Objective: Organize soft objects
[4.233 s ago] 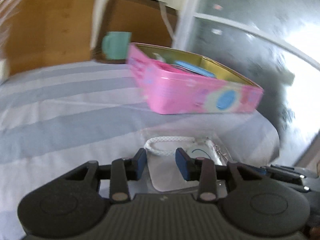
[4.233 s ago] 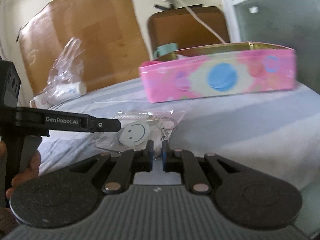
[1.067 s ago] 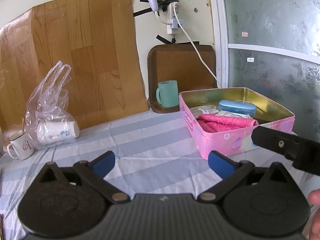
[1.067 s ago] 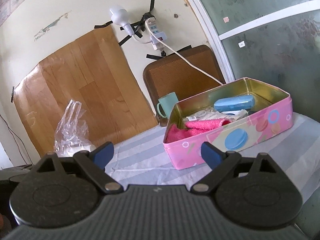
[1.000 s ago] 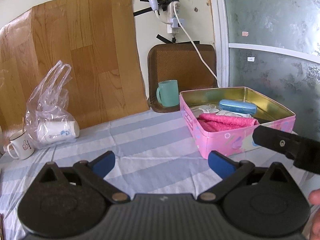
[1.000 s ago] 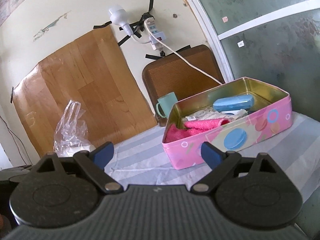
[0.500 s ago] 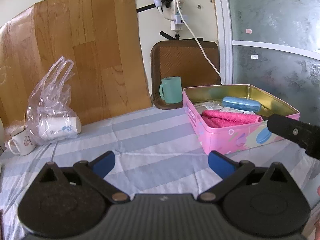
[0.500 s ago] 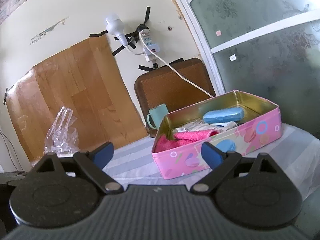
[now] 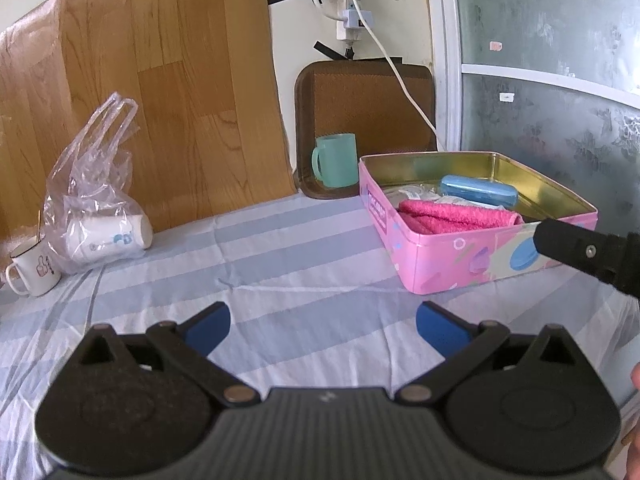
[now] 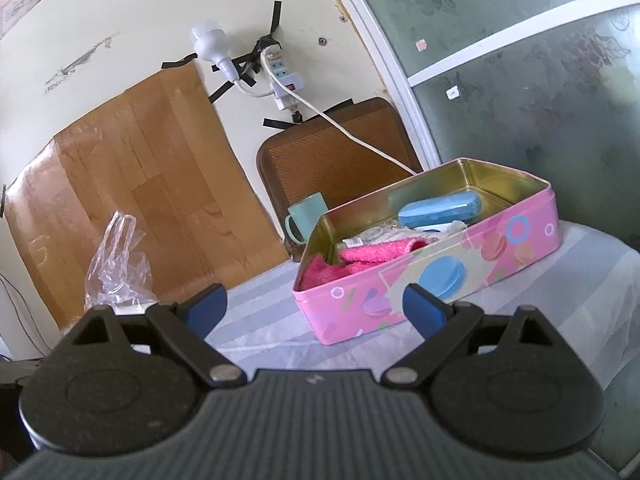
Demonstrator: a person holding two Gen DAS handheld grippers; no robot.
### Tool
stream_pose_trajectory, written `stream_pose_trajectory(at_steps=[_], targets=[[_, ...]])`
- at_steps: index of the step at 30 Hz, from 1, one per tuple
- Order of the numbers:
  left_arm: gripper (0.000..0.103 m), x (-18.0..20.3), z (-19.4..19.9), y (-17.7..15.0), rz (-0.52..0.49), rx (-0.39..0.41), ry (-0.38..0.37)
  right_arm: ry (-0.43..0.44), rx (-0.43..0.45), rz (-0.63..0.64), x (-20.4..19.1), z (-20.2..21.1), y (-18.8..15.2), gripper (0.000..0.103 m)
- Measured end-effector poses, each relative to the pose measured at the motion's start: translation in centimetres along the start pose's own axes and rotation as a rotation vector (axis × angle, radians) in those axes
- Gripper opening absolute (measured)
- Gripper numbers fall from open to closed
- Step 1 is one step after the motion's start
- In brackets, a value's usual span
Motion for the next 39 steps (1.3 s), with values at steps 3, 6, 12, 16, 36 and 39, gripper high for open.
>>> stream_pose_trajectory(at_steps=[3,6,12,16,36,39], targets=[[0.103,0.0,-0.2,-0.2,0.003,-0.006,-0.002,-0.009,0.005,-0.003,0.1,0.0,-0.1,0.097],[0.103,0.1,-0.5,-0.3,0.004,-0.015,-0.005,-0.022,0.011,-0.011,0.2,0.0,-0.2,0.097],[0.103,0.3,-1.0,-0.7,0.000,-0.030,-0.013,-0.035,0.010,-0.016,0.2,-0.1,-0.5,0.097],[0.103,0.2,-1.3,-0.9,-0.003,-0.039,-0.023,-0.039,0.002,-0.013,0.3,-0.4,-0.7,0.097],[0.103,-0.4,-3.0,-1.8,0.012,-0.076,-0.031,-0.044,-0.045,0.008,0.4,-2.0,-1.6,0.097],[0.103,-0.5,-3.1,-1.8,0.012,-0.077,-0.033,-0.045,-0.049,0.015,0.4,-2.2,-1.7,0.097]])
Point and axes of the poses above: each gripper's, at about its wrist camera, not at the fingertips, and z roughly against the way its jaws point, x to its right, y to its top, the point moved 2 cm from there along -z, roughly the way its jaws point, and after that the axes turned 3 degrees about x, right-handed, at the moved point
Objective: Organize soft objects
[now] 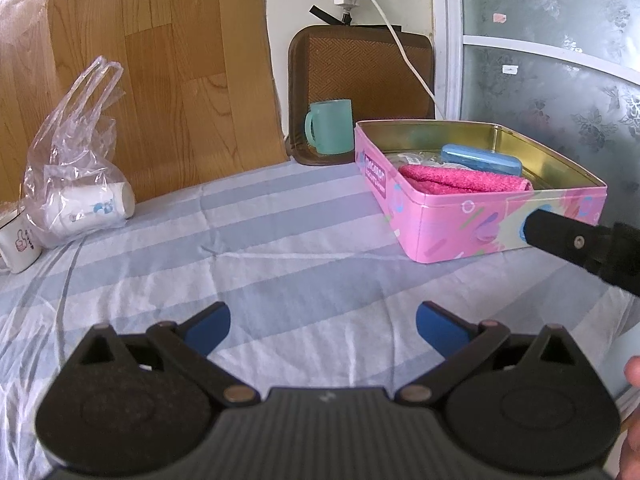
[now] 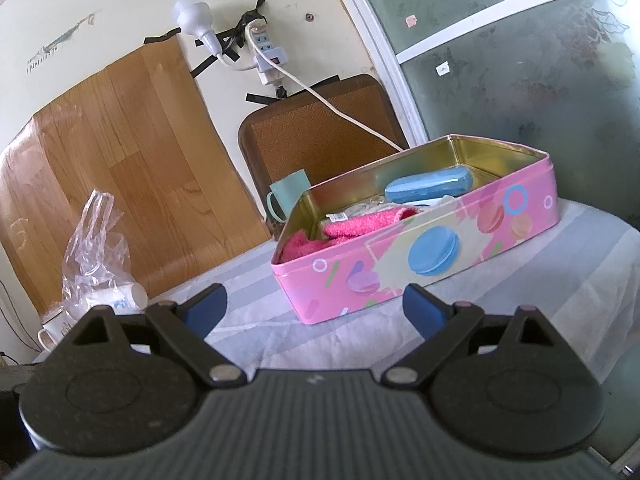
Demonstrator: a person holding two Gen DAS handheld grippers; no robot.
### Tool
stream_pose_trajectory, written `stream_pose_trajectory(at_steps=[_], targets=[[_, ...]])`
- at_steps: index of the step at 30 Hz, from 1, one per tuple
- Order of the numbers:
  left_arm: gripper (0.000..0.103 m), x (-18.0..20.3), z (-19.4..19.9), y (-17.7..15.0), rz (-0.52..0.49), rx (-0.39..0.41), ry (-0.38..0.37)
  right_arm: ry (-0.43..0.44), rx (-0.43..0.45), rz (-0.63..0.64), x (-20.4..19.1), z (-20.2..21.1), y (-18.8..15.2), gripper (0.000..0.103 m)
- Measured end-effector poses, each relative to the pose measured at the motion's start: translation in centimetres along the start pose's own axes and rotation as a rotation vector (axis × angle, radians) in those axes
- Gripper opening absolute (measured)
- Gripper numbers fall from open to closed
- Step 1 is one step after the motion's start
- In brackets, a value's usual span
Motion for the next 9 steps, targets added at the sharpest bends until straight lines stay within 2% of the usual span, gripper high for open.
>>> stream_pose_trajectory(at_steps=[9], targets=[[0.103,0.16,-0.15,-0.22,0.004,0.017,-0.026,-0.002,-0.008,0.014,-0.21,-0.40,-0.13,0.097]])
Point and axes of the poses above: each gripper's, at about its wrist camera, not at the fingertips, and z roughly against the way its jaws point, x to its right, y to its top, the point moved 2 cm from there along -z, roughly the way its jaws point, and after that the axes turned 3 degrees about x, right-handed, at the moved point
